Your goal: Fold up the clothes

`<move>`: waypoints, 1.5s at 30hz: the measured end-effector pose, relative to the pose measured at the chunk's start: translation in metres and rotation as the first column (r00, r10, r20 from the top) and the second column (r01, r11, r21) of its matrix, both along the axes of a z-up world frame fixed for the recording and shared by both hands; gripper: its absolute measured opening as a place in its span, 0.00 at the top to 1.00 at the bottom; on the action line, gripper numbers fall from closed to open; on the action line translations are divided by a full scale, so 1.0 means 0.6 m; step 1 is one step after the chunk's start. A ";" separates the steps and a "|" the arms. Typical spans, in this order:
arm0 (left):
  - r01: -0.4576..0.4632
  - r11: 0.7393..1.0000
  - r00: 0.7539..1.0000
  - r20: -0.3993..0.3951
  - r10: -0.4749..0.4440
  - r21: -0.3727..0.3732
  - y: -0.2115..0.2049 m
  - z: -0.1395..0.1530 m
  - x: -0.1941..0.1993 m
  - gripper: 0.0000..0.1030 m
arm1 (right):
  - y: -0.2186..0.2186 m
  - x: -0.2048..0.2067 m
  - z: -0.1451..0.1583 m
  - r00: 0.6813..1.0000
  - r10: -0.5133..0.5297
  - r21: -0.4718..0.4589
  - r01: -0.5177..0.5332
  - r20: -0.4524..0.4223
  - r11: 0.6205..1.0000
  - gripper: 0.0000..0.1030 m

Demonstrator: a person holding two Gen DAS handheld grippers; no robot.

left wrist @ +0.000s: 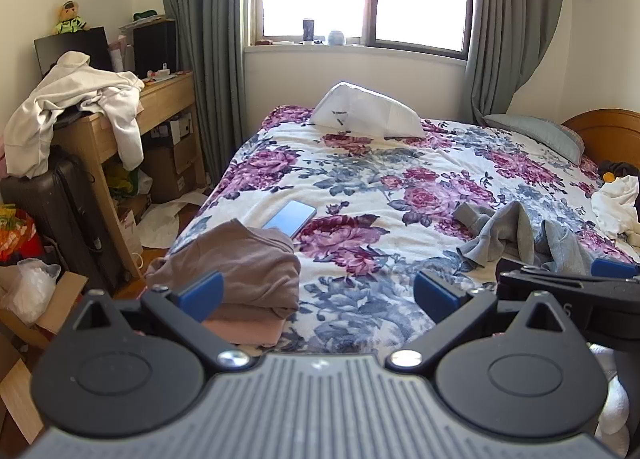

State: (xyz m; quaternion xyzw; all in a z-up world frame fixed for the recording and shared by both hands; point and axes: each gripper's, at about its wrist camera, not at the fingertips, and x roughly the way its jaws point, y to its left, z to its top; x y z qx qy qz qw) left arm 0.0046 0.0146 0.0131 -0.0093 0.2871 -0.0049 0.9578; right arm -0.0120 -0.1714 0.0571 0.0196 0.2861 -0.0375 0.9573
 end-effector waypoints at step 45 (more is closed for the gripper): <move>-0.002 1.000 1.000 -0.006 0.002 0.006 -0.027 -0.024 -0.005 0.00 | -0.002 -0.003 -0.005 1.000 0.003 0.010 -0.003 -0.004 1.000 0.01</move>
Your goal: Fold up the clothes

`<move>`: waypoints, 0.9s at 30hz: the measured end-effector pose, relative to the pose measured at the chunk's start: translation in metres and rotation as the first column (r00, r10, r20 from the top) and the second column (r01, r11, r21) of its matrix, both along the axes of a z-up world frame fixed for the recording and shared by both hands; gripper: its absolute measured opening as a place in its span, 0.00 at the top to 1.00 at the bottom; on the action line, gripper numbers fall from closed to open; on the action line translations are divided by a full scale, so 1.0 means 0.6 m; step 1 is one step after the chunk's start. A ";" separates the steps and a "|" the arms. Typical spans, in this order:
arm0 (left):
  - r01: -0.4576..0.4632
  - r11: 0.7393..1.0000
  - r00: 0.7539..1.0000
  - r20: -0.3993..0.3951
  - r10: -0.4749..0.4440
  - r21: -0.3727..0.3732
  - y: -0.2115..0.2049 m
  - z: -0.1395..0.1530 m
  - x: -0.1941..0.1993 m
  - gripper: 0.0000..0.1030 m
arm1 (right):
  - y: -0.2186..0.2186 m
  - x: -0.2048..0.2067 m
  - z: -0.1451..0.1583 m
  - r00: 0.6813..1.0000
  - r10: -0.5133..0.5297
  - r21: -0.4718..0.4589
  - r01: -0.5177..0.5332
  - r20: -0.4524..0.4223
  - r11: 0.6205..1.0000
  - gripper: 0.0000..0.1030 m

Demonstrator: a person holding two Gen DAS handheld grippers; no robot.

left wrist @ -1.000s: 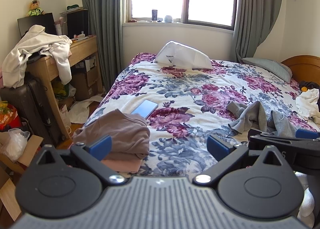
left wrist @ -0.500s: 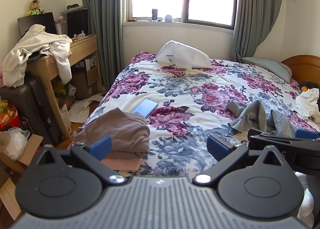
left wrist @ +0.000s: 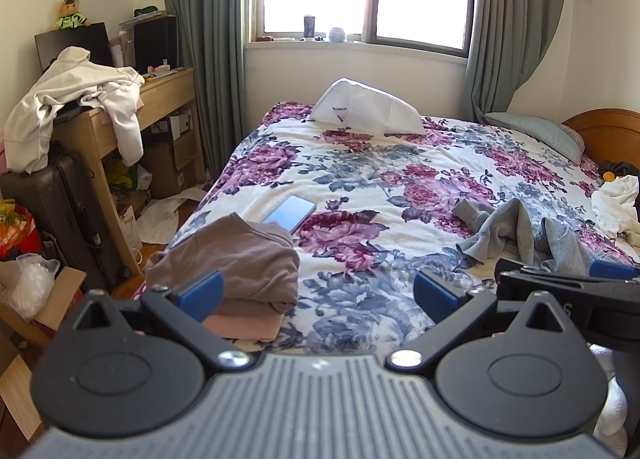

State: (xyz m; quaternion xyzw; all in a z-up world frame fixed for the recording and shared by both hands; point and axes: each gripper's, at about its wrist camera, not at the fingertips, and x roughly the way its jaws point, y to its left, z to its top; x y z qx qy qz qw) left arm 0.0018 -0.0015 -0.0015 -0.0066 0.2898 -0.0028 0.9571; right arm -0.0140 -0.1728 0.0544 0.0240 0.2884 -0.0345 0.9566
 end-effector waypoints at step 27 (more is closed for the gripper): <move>0.155 0.988 0.964 -0.220 -0.149 0.014 -0.043 -0.107 0.104 0.00 | -0.321 0.257 -0.280 0.961 -0.232 -0.395 0.273 0.148 0.877 0.26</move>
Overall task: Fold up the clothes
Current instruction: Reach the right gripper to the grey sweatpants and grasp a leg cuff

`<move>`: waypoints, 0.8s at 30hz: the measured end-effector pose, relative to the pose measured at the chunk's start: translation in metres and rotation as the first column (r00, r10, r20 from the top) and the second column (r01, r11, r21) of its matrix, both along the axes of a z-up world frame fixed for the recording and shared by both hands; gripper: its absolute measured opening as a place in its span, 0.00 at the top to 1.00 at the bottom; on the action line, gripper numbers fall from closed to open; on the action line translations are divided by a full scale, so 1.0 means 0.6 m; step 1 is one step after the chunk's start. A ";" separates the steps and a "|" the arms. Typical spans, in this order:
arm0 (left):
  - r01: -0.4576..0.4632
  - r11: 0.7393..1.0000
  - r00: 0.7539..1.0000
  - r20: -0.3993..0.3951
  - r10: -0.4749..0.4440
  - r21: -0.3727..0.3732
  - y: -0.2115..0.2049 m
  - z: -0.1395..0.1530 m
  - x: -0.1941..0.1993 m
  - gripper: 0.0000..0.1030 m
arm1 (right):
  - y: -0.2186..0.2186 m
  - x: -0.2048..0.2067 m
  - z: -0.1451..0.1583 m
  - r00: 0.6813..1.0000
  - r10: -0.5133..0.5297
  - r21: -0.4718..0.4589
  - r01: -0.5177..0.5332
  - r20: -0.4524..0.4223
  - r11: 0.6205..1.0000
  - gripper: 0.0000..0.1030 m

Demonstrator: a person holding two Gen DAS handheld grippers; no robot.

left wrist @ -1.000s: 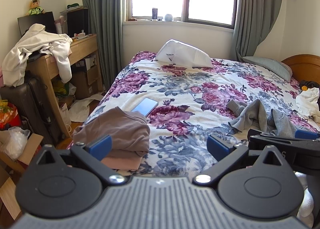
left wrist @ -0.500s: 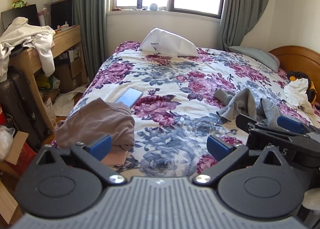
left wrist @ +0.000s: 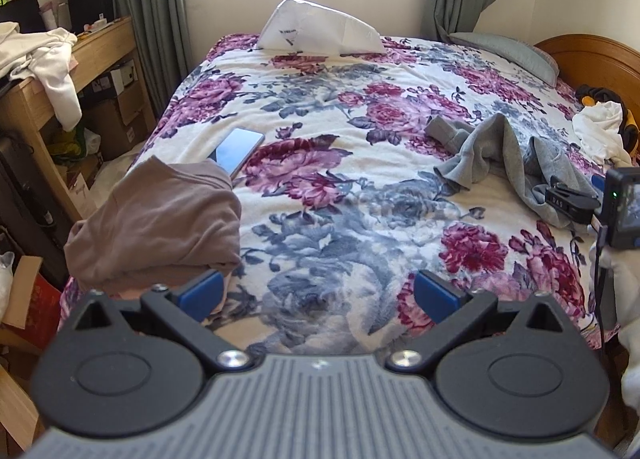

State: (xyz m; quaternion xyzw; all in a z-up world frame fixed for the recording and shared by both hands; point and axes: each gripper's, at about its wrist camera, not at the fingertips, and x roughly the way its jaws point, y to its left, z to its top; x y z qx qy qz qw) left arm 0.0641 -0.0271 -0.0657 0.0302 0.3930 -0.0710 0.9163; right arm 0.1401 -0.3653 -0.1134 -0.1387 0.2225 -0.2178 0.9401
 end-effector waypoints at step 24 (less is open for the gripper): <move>0.057 0.998 0.996 -0.072 -0.054 0.038 -0.031 -0.034 0.048 0.00 | -0.184 -0.198 -0.159 0.970 -0.239 0.027 0.241 -0.048 0.970 0.80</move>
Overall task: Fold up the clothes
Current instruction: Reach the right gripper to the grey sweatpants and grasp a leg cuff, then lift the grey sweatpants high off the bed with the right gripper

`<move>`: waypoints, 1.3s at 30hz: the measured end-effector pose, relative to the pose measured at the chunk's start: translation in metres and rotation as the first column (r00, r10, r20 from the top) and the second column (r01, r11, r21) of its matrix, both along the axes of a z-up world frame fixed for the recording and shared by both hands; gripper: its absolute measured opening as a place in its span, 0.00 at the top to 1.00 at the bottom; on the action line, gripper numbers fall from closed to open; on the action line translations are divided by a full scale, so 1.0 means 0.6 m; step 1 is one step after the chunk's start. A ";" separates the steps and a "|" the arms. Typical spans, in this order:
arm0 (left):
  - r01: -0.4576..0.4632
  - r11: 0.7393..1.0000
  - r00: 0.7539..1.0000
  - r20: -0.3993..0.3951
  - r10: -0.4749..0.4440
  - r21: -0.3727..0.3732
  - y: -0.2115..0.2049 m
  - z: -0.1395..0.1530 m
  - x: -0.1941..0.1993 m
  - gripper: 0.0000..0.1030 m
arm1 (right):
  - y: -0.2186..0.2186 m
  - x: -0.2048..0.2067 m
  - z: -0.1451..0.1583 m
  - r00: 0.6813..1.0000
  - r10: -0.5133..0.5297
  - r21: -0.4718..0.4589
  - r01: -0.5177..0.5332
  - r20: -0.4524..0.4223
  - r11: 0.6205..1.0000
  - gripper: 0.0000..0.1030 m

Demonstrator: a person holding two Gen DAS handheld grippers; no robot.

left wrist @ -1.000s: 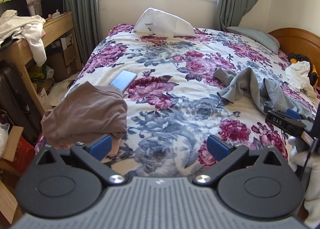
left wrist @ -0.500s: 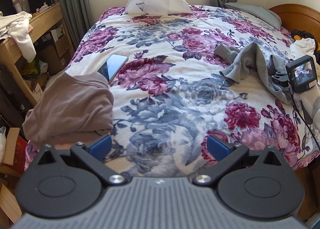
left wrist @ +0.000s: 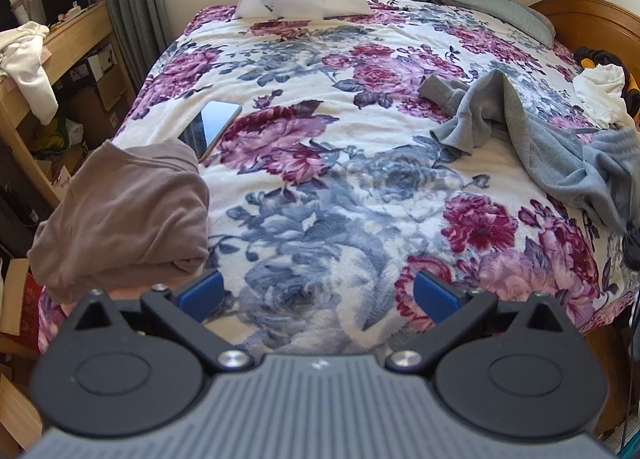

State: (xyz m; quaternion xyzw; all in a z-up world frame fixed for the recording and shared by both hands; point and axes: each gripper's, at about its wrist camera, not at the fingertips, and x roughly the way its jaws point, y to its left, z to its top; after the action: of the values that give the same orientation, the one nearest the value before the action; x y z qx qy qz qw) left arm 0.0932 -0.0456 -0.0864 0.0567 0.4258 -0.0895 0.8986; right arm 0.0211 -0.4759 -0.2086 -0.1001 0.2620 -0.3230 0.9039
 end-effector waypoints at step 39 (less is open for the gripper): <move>0.078 0.964 0.983 0.182 -0.032 -0.252 0.051 0.100 -0.092 0.00 | 0.007 0.068 0.823 0.865 0.252 -0.223 -0.168 0.434 0.960 0.85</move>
State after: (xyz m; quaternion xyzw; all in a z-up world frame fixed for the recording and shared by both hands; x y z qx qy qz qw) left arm 0.0377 -0.0152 -0.0266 -0.0414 0.3276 -0.1640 0.9295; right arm 0.0619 -0.4717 0.2850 -0.1291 -0.0010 -0.2587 0.9573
